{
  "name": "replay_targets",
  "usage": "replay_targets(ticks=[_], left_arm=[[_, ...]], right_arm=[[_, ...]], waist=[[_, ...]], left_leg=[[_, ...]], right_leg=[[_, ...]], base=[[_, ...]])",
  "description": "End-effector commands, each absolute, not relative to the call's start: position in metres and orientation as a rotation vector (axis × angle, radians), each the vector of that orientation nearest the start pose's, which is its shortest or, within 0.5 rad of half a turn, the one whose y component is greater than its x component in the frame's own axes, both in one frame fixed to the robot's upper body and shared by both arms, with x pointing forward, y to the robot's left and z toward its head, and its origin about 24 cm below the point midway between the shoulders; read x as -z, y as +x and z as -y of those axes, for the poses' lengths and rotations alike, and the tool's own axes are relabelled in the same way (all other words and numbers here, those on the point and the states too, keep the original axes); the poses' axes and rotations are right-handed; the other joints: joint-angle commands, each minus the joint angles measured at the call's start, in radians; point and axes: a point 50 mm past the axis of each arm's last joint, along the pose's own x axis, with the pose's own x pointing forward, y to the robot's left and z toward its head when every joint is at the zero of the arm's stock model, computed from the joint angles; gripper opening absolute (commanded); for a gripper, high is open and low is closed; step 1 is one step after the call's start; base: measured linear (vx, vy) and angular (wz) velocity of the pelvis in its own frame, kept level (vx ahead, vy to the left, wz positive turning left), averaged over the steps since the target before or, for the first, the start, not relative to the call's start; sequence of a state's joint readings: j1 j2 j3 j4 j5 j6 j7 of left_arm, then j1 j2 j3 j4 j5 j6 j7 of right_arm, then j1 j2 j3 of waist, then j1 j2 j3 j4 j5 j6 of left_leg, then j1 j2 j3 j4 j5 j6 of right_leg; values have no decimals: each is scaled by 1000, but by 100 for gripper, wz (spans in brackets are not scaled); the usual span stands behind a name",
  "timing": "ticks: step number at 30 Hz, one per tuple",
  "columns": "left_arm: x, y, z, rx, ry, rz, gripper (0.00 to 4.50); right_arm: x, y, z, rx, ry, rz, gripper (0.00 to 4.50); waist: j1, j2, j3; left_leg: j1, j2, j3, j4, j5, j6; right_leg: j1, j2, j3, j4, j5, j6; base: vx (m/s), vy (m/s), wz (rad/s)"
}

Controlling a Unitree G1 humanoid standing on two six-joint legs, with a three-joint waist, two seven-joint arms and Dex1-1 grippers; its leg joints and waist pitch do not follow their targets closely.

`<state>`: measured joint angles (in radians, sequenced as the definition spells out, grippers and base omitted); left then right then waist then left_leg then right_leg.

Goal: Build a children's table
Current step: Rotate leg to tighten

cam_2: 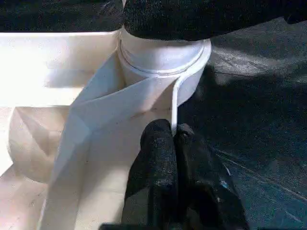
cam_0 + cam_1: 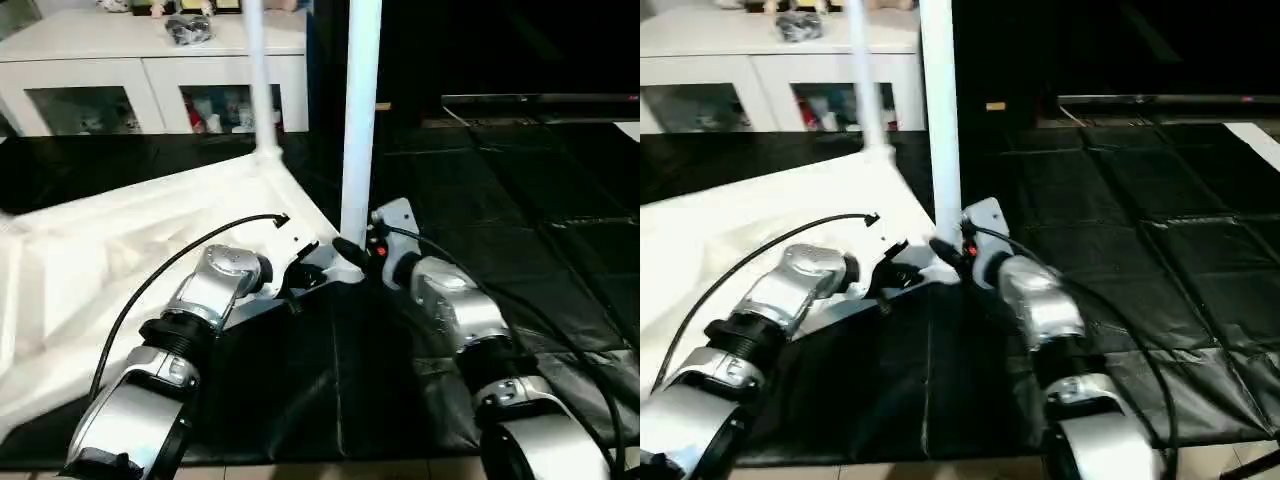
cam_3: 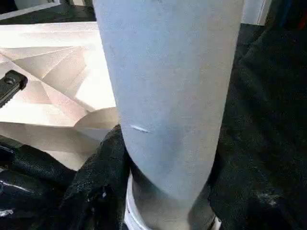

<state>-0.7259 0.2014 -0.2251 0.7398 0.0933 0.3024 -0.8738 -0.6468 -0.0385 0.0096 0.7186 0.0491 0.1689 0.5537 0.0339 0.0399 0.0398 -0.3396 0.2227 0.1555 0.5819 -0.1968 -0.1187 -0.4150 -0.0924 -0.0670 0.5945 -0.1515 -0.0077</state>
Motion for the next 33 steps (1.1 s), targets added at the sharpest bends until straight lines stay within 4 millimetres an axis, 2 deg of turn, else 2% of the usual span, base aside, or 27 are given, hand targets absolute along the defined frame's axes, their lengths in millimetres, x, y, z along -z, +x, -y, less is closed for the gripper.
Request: replay_targets(ticks=[1, 5, 6, 8, 9, 11, 12, 13, 14, 15, 18, 20, 22, 26, 30, 33], left_arm=[[-57, 345, -77, 1073, 318, -470, 0], [-59, 344, -84, 1112, 336, -456, 0], [-59, 342, -91, 1142, 357, -452, 0], [-58, 341, -98, 1165, 374, -465, 0], [-58, 340, -101, 1175, 384, -467, 0], [-56, 338, -108, 1194, 401, -486, 0], [-56, 337, -111, 1215, 411, -487, 0], [-57, 337, -113, 1229, 418, -486, 0], [-58, 335, -118, 1274, 439, -477, 0], [-59, 335, -118, 1284, 441, -474, 0], [-61, 329, -122, 1380, 467, -461, 0], [-61, 326, -124, 1432, 494, -460, 0], [-61, 321, -124, 1492, 502, -458, 0], [-62, 316, -123, 1556, 505, -445, 0], [-62, 311, -123, 1617, 532, -434, 0], [-63, 308, -122, 1639, 528, -424, 0]], right_arm=[[-45, 334, 44, -892, 87, -315, 254], [-46, 334, 56, -932, 93, -310, 290], [-47, 334, 67, -962, 61, -307, 290], [-48, 334, 78, -996, 42, -302, 314], [-50, 334, 83, -1009, 38, -299, 314], [-53, 334, 94, -1048, 21, -288, 347], [-55, 334, 102, -1069, -8, -277, 354], [-57, 334, 107, -1082, -29, -270, 366], [-61, 333, 120, -1129, -51, -259, 366], [-61, 333, 121, -1137, -52, -259, 391], [-65, 328, 133, -1233, -85, -267, 410], [-67, 323, 138, -1312, -85, -276, 410], [-67, 318, 142, -1410, -68, -291, 410], [-66, 314, 144, -1474, -55, -312, 410], [-63, 313, 143, -1516, -50, -337, 410], [-61, 314, 140, -1530, -33, -348, 375]], waist=[[7, 1, -58], [10, 0, -59], [11, 2, -60], [13, 1, -64], [14, 0, -64], [19, 0, -66], [20, -5, -65], [24, -5, -66], [34, -7, -65], [34, -5, -64], [45, -6, -63], [58, -6, -62], [62, -6, -63], [71, -8, -65], [80, -10, -64], [80, -12, -65]], left_leg=[[-16, -18, 16, -73, -260, 42], [-19, -16, 15, -74, -229, 52], [-19, -15, 15, -73, -224, 52], [-19, -13, 18, -69, -191, 67], [-20, -13, 17, -68, -185, 71], [-18, -11, 20, -64, -160, 85], [-19, -10, 21, -64, -157, 88], [-19, -10, 21, -63, -157, 90], [-19, -9, 22, -62, -159, 95], [-20, -8, 24, -62, -162, 96], [-17, -4, 25, -63, -179, 91], [-16, -2, 24, -64, -182, 89], [-13, 0, 24, -64, -187, 88], [-16, 0, 24, -63, -165, 91], [-15, 0, 24, -63, -164, 82], [-15, 1, 24, -64, -163, 74]], right_leg=[[62, -28, 23, -76, -296, -210], [65, -30, 24, -74, -275, -216], [65, -30, 23, -73, -264, -220], [68, -28, 24, -64, -176, -251], [69, -28, 24, -62, -160, -257], [69, -28, 23, -56, -109, -280], [69, -28, 23, -56, -108, -283], [70, -29, 22, -55, -111, -286], [70, -30, 22, -58, -130, -284], [69, -30, 23, -55, -133, -285], [64, -31, 24, -58, -165, -279], [63, -31, 25, -56, -169, -276], [62, -32, 25, -54, -158, -283], [63, -34, 26, -49, -133, -289], [61, -35, 26, -52, -167, -278], [60, -34, 26, -50, -167, -277]], base=[[0, 0, 0], [0, 0, 0], [0, 0, 0], [0, 0, 0], [0, 0, 0], [0, 0, 0], [0, 0, 0], [0, 0, 0], [0, 0, 0], [0, 0, 0], [0, 0, 0], [0, 0, 0], [0, 0, 0], [0, 0, 0], [0, 0, 0], [0, 0, 0]])
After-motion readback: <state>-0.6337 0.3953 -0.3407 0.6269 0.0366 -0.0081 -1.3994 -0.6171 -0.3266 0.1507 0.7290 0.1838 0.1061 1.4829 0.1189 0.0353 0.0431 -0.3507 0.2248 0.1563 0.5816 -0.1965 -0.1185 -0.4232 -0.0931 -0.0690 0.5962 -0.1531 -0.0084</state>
